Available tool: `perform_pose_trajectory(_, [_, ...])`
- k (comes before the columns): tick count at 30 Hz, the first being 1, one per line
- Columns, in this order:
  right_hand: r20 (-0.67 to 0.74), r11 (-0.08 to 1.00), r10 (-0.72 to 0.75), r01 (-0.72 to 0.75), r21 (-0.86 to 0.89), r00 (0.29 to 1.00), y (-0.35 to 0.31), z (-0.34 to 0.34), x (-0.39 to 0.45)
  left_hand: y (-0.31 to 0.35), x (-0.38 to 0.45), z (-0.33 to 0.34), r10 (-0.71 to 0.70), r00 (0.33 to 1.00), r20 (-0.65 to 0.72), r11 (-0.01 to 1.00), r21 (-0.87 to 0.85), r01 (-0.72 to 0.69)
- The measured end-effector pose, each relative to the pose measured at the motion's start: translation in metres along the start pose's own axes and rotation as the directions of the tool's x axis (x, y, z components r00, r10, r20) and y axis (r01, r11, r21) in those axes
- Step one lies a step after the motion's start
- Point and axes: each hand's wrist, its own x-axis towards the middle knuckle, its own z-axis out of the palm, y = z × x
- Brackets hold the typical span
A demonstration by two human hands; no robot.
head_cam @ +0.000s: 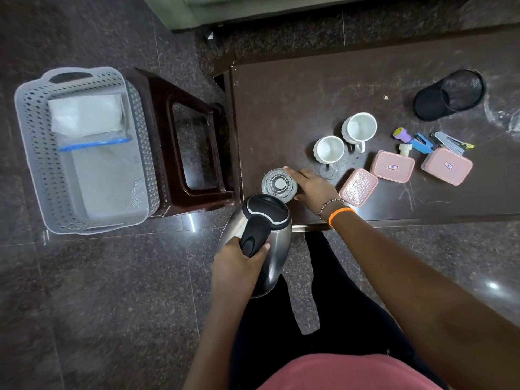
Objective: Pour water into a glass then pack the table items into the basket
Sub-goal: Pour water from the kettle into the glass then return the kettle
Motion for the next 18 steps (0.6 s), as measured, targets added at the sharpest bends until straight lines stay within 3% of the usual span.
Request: perform_pose_trajectory(18, [0.018, 1.000, -0.020, 0.020, 0.001, 1.000, -0.0027, -0.0002, 0.0018, 0.0026, 0.0080, -0.0027, 0.014, 1.000, 0.024, 1.000, 0.025, -0.015])
